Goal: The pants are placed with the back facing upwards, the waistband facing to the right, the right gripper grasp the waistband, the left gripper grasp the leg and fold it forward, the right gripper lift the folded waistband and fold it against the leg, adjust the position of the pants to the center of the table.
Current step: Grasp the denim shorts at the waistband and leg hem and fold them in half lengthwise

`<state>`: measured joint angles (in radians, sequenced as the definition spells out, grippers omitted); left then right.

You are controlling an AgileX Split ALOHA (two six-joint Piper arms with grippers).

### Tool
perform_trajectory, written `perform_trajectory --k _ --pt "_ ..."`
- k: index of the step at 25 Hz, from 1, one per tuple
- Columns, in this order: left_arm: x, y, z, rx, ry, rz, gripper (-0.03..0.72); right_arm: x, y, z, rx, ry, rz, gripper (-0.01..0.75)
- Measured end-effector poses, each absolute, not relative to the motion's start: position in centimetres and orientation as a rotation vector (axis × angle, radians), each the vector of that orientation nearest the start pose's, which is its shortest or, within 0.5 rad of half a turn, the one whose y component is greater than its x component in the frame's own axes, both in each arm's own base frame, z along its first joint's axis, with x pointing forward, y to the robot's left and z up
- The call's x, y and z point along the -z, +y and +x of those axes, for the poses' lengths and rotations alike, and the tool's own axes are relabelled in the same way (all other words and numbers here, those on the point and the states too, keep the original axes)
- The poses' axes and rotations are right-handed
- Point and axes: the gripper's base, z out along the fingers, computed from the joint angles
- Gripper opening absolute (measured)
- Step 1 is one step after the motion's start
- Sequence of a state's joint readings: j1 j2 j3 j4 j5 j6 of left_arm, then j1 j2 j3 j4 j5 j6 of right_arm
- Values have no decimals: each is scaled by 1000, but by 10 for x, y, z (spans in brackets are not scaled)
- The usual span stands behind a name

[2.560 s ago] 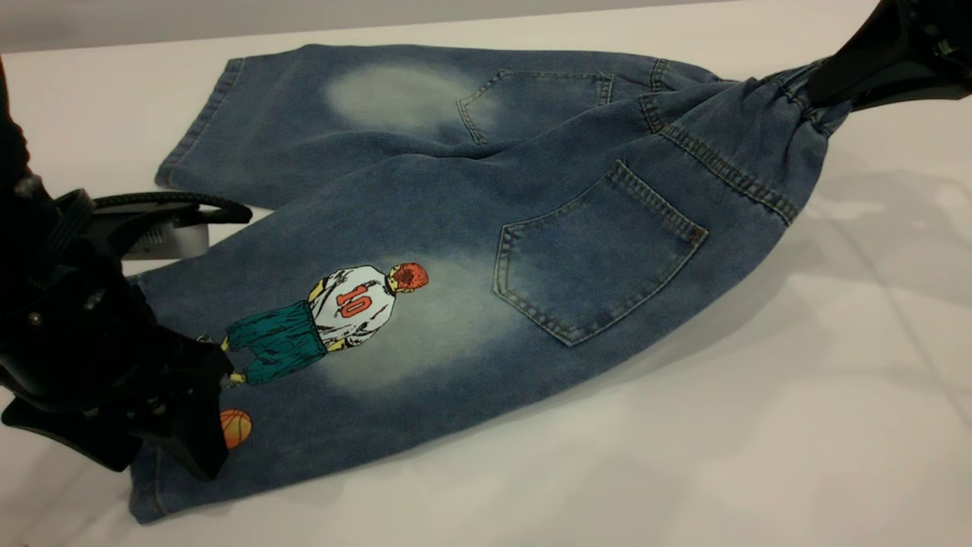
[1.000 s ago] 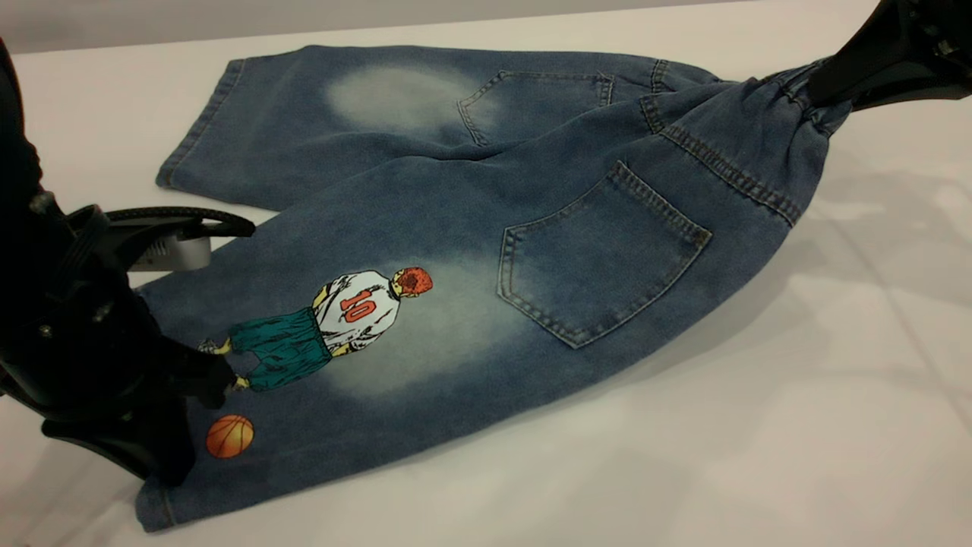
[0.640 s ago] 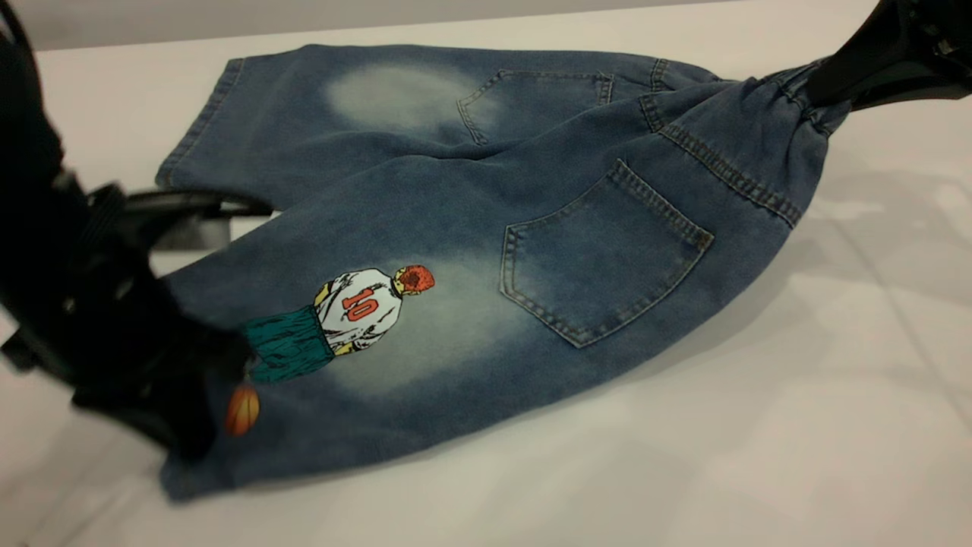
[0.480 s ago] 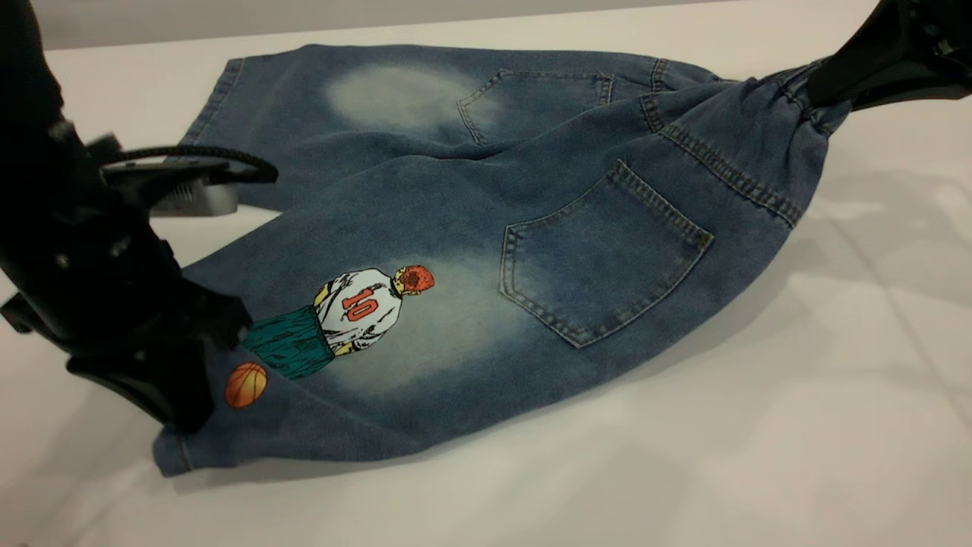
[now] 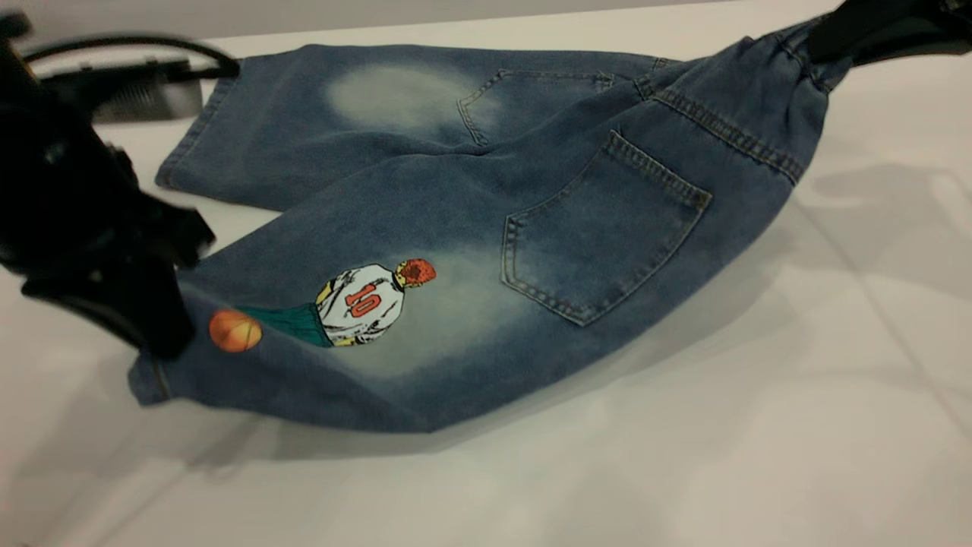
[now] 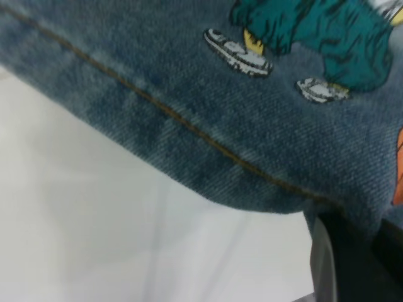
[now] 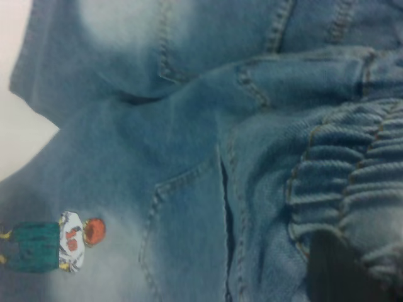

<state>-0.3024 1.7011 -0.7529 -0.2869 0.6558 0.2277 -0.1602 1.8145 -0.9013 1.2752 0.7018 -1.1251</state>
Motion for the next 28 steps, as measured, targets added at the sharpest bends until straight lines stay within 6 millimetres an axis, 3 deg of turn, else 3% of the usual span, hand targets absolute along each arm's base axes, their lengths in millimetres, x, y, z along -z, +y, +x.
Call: perform_trajectory --k 9,21,28 --pt "-184 -94 259 263 2794 488 71 -169 2 343 -831 2459 46 36" --pt "-223 -102 299 236 2502 441 70 -185 -1 359 -791 2402 19 36" --pt "-237 -105 317 191 2416 474 69 -169 -1 373 -834 2429 13 36"
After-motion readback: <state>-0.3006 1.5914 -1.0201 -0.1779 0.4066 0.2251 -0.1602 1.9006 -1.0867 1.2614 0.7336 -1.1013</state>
